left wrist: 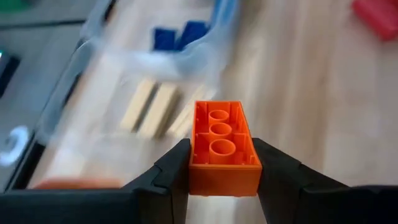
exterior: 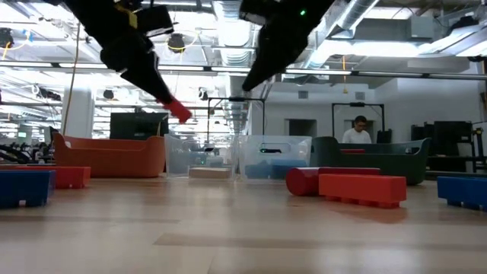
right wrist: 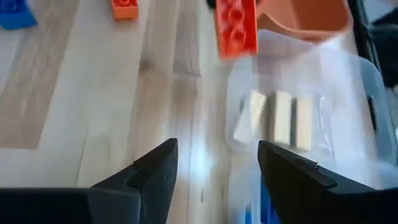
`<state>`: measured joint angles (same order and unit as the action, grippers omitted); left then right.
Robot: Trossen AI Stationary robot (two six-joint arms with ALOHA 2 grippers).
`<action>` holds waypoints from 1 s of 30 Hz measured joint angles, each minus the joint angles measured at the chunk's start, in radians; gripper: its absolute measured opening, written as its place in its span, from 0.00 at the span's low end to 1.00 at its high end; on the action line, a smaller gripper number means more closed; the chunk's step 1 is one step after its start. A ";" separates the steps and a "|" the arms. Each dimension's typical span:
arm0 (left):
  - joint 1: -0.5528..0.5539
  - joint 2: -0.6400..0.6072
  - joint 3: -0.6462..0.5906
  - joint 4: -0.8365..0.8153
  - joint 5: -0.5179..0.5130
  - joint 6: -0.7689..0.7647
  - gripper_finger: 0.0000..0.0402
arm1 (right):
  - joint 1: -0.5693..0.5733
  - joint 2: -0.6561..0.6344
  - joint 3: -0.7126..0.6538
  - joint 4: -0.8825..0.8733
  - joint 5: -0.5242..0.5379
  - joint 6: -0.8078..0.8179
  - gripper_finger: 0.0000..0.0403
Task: Sort blocks
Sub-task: Put the orange game piece into the orange bin
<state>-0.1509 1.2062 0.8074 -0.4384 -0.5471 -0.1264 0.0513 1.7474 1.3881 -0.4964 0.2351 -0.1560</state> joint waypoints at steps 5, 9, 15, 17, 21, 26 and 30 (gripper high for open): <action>0.001 -0.091 0.000 -0.127 -0.049 -0.140 0.33 | 0.002 -0.077 -0.084 -0.038 0.007 0.081 0.63; 0.012 -0.155 0.000 -0.201 -0.064 -0.235 0.33 | 0.025 -0.113 -0.196 -0.005 0.007 0.155 0.63; 0.068 -0.203 0.000 -0.280 -0.068 -0.308 0.33 | 0.090 -0.141 -0.315 0.092 0.030 0.223 0.63; 0.096 -0.203 0.017 -0.350 -0.062 -0.327 0.33 | 0.117 -0.152 -0.320 0.089 0.074 0.234 0.63; 0.160 -0.204 0.044 -0.444 -0.048 -0.346 0.33 | 0.172 -0.183 -0.321 0.081 0.154 0.229 0.63; 0.240 -0.203 0.045 -0.472 -0.008 -0.327 0.33 | 0.213 -0.214 -0.321 0.070 0.204 0.217 0.63; 0.285 -0.192 0.047 -0.473 -0.003 -0.270 0.33 | 0.206 -0.208 -0.334 0.121 0.235 0.089 0.64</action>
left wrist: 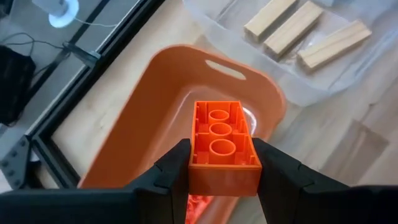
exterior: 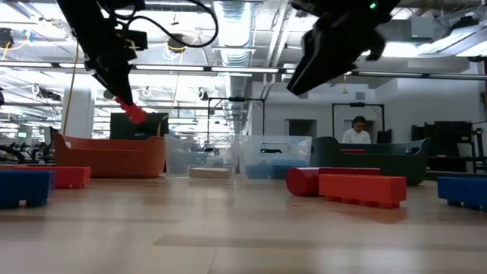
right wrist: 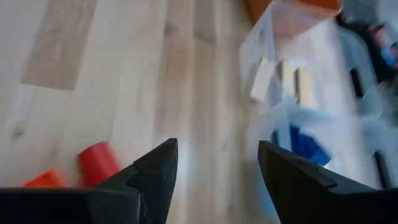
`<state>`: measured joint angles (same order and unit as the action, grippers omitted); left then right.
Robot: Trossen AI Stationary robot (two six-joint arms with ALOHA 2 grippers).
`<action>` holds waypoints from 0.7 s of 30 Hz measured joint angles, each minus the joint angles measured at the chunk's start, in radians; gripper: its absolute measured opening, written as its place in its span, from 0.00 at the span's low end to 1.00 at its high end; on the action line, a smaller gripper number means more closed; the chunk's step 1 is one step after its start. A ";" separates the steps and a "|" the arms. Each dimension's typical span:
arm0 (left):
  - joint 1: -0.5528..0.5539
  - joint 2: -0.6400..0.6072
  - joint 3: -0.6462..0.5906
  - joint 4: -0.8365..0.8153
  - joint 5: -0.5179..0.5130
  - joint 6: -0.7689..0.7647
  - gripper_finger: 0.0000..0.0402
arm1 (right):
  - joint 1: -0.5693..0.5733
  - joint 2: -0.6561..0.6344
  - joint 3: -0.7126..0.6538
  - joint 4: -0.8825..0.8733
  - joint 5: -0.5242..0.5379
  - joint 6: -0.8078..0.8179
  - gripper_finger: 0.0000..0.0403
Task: Sort blocks
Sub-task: Put the orange game piece into the orange bin
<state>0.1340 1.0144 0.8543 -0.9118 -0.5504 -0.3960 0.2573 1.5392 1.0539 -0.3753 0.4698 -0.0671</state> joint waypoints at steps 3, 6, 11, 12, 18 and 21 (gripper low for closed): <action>0.021 -0.001 0.016 0.002 0.001 0.040 0.33 | -0.037 0.003 -0.029 0.091 0.002 -0.083 0.64; 0.021 -0.001 0.036 -0.004 0.001 0.063 0.33 | -0.079 -0.009 -0.070 0.138 0.001 -0.122 0.64; 0.006 -0.001 0.041 -0.033 0.001 0.078 0.33 | -0.157 -0.048 -0.084 0.134 -0.001 -0.181 0.64; 0.006 -0.001 0.036 -0.037 0.001 0.078 0.33 | -0.172 -0.057 -0.084 0.148 -0.002 -0.202 0.64; 0.006 0.000 -0.025 -0.044 -0.002 0.077 0.35 | -0.304 -0.145 -0.083 0.250 -0.224 -0.283 0.64; 0.031 0.001 -0.072 -0.043 -0.024 0.058 0.35 | -0.390 -0.154 -0.083 0.308 -0.413 -0.297 0.64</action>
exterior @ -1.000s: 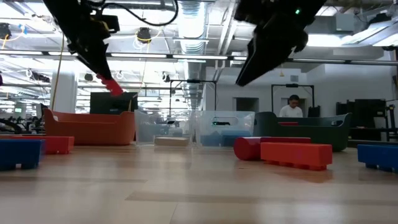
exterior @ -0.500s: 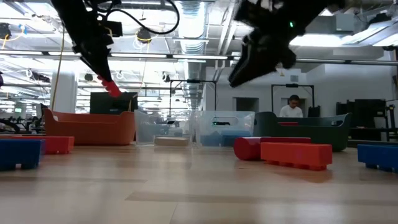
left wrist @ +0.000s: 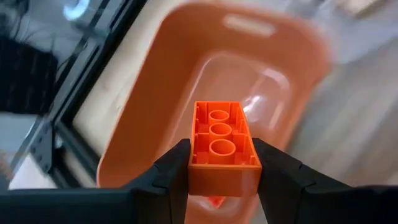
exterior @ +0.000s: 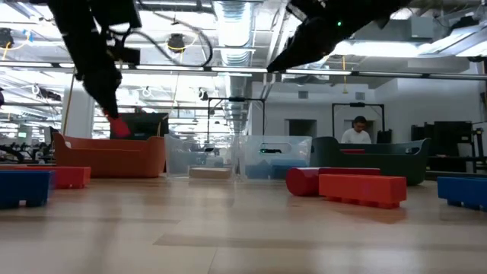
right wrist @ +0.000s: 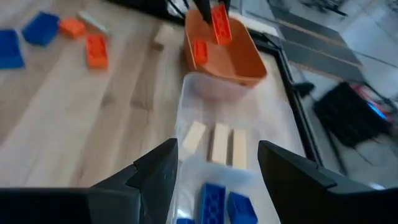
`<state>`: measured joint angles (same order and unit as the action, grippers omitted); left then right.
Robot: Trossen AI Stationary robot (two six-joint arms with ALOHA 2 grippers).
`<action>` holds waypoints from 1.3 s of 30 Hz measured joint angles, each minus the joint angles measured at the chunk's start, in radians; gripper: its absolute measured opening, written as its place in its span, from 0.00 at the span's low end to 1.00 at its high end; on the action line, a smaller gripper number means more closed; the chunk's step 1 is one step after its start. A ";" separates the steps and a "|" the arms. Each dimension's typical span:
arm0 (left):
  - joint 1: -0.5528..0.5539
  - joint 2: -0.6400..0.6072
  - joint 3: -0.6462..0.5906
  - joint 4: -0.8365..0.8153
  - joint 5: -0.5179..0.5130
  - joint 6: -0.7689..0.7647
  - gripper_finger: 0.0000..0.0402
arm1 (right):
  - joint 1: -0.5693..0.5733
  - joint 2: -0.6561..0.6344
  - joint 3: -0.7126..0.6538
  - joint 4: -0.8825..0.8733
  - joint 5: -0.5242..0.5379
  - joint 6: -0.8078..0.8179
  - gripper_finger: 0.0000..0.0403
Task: Sort blocks
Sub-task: Put the orange game piece into the orange bin, then put the brown block into the left transparent bin
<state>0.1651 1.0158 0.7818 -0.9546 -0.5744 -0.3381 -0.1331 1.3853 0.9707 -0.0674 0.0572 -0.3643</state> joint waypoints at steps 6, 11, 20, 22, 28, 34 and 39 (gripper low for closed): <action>0.109 0.051 -0.049 0.002 0.078 -0.021 0.35 | -0.094 0.055 0.000 0.083 -0.139 -0.006 0.64; 0.127 0.095 -0.037 0.002 0.110 -0.022 0.41 | -0.067 0.076 -0.001 0.078 -0.141 0.004 0.63; 0.127 0.096 -0.036 -0.008 0.160 0.017 0.55 | 0.065 0.028 0.000 0.093 -0.024 0.127 0.63; 0.123 0.096 -0.036 -0.007 0.160 0.034 0.55 | 0.116 0.027 0.000 0.076 0.054 0.160 0.63; 0.042 0.089 -0.036 0.012 0.152 0.003 0.55 | 0.249 0.036 0.000 0.052 0.203 0.322 0.63; -0.165 0.088 -0.035 0.001 0.072 -0.149 0.55 | 0.348 0.063 0.000 -0.045 0.352 0.512 0.63; -0.329 0.089 -0.035 0.003 0.072 -0.284 0.55 | 0.398 0.126 0.000 -0.055 0.395 0.665 0.63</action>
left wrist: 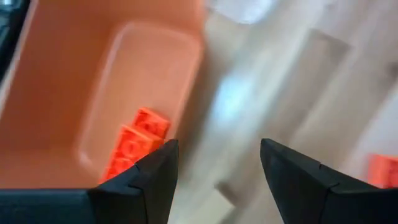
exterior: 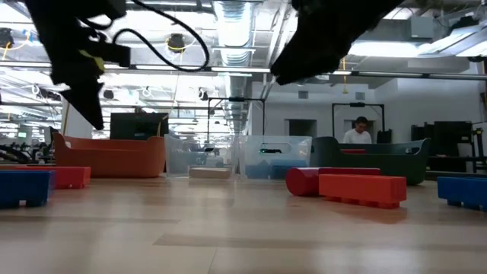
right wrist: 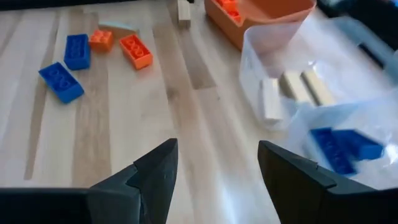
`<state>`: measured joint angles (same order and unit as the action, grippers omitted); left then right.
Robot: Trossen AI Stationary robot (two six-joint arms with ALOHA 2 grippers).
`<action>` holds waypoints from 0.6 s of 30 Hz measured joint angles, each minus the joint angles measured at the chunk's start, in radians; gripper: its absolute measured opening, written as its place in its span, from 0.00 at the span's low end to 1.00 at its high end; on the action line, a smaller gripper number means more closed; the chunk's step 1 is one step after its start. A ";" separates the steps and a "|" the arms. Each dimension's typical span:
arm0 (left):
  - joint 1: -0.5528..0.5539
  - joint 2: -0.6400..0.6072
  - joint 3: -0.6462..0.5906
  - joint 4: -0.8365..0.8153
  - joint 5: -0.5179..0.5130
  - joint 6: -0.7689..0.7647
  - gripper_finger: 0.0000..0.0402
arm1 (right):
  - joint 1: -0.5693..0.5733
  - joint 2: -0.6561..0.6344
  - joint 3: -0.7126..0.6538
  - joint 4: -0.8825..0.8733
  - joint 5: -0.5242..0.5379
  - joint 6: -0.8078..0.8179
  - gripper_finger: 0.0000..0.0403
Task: Sort blocks
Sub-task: Put the brown block into the left transparent bin
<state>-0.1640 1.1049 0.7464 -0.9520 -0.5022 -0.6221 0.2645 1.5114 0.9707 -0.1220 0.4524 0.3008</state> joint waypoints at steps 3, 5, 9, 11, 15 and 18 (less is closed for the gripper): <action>-0.099 0.000 0.000 -0.001 0.015 -0.079 0.55 | 0.028 0.042 0.000 0.027 0.018 0.062 0.63; -0.165 0.000 0.000 -0.001 0.064 -0.133 0.55 | 0.050 0.065 0.000 0.059 0.021 0.088 0.63; -0.308 0.000 0.000 -0.009 0.175 -0.288 0.55 | 0.096 0.099 0.054 0.047 0.046 0.110 0.63; -0.384 0.000 0.000 -0.009 0.191 -0.369 0.55 | 0.125 0.116 0.092 0.030 0.091 0.110 0.63; -0.511 0.000 0.000 -0.008 0.193 -0.506 0.55 | 0.177 0.160 0.161 0.030 0.175 0.091 0.63; -0.585 0.007 0.000 -0.006 0.193 -0.578 0.55 | 0.201 0.209 0.202 0.027 0.183 0.099 0.63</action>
<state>-0.7489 1.1117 0.7464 -0.9584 -0.3096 -1.1997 0.4655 1.7206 1.1726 -0.0948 0.6353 0.3998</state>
